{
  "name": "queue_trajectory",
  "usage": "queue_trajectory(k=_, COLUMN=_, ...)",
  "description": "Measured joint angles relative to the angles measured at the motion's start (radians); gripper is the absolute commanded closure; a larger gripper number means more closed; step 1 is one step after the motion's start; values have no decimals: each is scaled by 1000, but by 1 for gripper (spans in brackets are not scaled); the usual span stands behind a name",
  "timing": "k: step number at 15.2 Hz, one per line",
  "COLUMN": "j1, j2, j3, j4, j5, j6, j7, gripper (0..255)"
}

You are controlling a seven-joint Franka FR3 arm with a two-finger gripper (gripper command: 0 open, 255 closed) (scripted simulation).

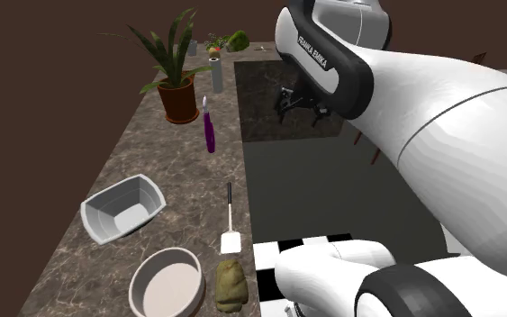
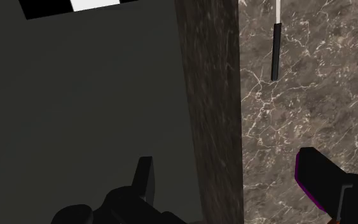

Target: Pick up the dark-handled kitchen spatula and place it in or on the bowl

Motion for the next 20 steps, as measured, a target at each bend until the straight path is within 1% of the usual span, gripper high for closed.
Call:
queue_trajectory(k=2, j1=1, j2=-3, j3=6, j4=-12, j5=1, j6=8, j7=4, gripper=0)
queue_trajectory(k=6, j1=20, j2=-41, j3=71, j4=-122, j5=22, j6=73, j7=49, gripper=0)
queue_trajectory(k=14, j1=82, j2=-61, j3=231, j4=-314, j5=88, j6=228, j7=160, gripper=0)
queue_trajectory(k=20, j1=130, j2=-7, j3=354, j4=-409, j5=142, j6=362, j7=241, gripper=0)
